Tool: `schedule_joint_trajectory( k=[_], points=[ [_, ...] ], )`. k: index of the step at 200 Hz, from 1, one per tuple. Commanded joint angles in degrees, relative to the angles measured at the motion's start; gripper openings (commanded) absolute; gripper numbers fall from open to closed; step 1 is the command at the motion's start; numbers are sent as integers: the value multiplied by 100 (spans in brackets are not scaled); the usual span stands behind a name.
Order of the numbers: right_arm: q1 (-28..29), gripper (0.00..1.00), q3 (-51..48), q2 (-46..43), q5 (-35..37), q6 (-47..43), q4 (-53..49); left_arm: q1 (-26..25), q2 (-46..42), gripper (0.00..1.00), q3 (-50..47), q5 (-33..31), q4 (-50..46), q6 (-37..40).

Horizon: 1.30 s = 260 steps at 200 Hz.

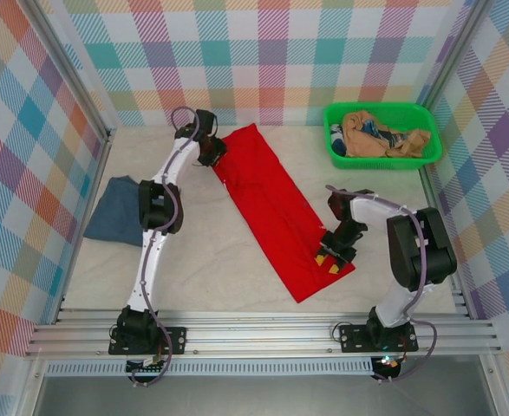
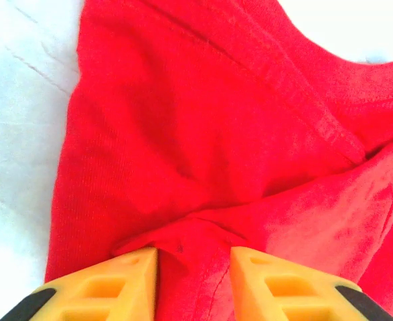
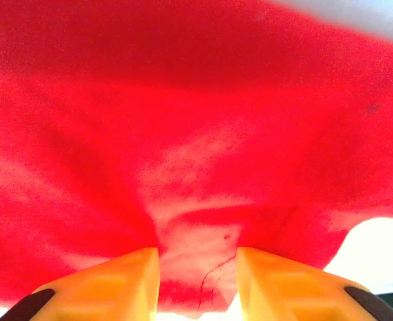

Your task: Fold and stack the t-shirts

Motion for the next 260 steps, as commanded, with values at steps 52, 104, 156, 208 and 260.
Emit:
schedule_joint_trajectory(
  k=[52,104,156,208,260],
  points=[
    [-341,42,1760,174,544,-1859,-186,-1014,-4008,37,-4939,-275,558,-1129],
    [-477,35,1591,1050,64,-2340,356,-1800,-4032,34,-6217,6,1474,-2199],
    [-212,33,777,1115,194,-2149,545,-1450,-3079,32,-5638,-213,825,-1459],
    [1084,36,574,920,-470,-1029,828,-845,-2301,33,-4426,-212,422,-533],
    [1696,37,1496,1226,-647,-498,876,-493,-1510,33,-2708,98,-114,524]
  ],
)
